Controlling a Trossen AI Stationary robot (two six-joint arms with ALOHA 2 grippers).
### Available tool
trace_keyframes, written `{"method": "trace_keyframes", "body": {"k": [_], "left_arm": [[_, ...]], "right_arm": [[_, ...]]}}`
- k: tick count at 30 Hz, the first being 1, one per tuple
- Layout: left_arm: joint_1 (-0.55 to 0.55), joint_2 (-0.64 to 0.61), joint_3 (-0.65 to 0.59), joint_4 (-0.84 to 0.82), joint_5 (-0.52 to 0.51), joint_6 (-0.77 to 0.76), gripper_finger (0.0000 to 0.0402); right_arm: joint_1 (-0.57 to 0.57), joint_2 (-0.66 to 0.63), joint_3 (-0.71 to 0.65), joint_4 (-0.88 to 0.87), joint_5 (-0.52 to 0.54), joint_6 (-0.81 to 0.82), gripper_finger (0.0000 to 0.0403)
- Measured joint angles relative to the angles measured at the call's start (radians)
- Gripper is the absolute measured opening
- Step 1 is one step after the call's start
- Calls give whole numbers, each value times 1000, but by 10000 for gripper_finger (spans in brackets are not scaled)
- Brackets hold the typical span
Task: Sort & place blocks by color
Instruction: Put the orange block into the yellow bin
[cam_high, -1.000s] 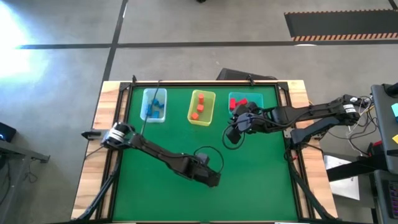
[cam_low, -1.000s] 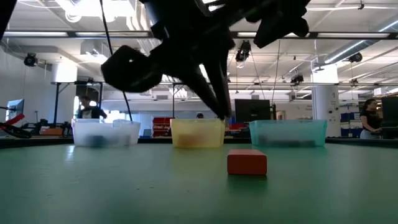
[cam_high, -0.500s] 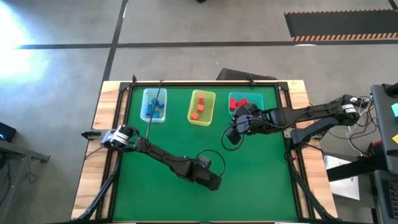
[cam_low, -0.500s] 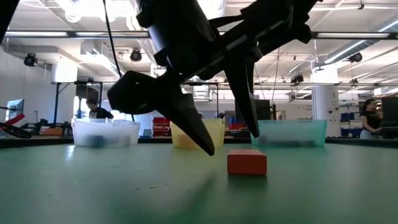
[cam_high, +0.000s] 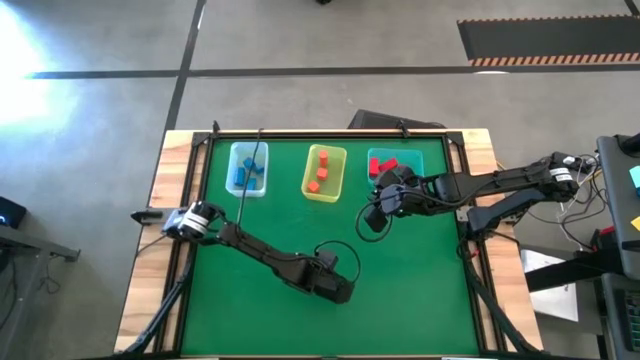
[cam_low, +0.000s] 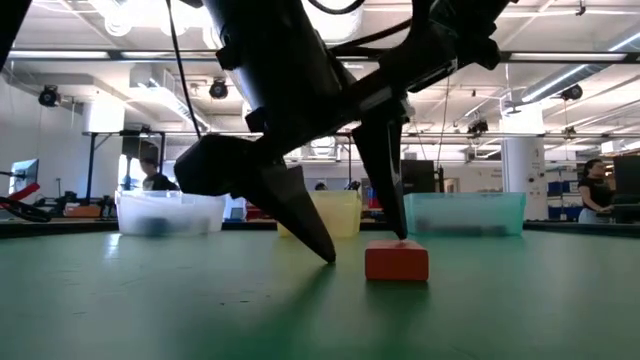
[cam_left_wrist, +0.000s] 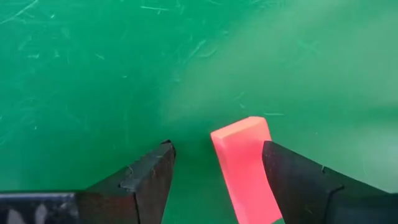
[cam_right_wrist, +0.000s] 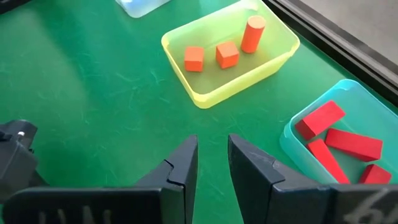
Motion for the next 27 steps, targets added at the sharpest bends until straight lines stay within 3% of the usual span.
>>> {"method": "trace_keyframes", "body": {"k": [7,15,20,27], "left_arm": [[1,16,0,-45,15,-2,228],[14,-78,-13,-336,33,29,228],[10,-135,-8,-314,28,-49,228],[8,-117,-36,-308,27,-174,228]], "right_arm": [[0,0,0,2,0,-4,77],[0,0,0,2,-1,-15,77],[0,0,0,6,-1,-38,77],[0,0,0,6,-1,-45,77]]}}
